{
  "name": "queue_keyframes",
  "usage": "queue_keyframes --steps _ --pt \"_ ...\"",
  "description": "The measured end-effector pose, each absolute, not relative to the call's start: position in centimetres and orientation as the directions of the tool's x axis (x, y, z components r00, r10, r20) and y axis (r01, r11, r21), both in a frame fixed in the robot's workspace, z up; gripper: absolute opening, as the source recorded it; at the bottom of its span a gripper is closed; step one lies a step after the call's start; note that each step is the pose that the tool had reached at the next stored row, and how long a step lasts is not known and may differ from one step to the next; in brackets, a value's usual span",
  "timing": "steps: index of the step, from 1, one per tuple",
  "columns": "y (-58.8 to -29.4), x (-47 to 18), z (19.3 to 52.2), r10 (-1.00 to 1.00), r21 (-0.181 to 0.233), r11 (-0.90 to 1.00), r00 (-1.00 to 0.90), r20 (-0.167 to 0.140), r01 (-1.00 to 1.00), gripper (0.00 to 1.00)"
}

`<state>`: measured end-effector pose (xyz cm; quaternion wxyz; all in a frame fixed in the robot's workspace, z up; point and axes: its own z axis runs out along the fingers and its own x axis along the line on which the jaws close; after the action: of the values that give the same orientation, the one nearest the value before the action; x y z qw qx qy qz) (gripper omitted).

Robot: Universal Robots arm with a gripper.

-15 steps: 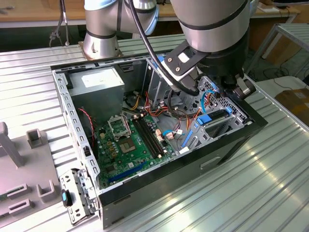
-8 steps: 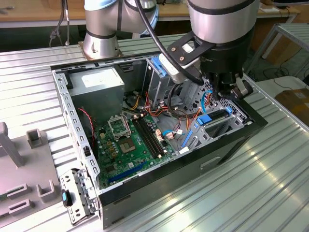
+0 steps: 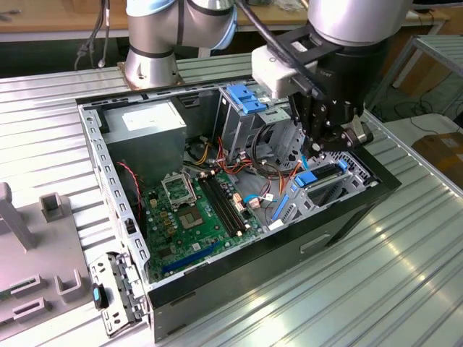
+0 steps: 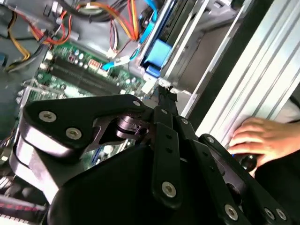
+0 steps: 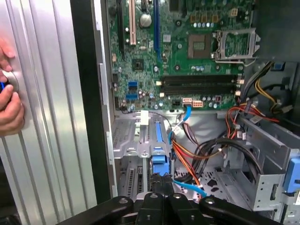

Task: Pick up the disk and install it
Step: 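Insert the disk into the insertion slot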

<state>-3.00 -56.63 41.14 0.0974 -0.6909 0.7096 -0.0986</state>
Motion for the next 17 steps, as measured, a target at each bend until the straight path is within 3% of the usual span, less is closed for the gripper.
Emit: queue_keyframes --steps 2,14,17 --pt "-56.6 -2.1 41.2 -1.000 -0.208 0.026 -0.026 0.000 -0.978 0.11" --pt "-56.6 5.8 41.0 -1.000 -0.199 0.027 -0.028 -0.002 -0.980 0.11" --pt "-56.5 6.6 41.0 -1.000 -0.137 0.028 -0.028 0.000 -0.990 0.11"
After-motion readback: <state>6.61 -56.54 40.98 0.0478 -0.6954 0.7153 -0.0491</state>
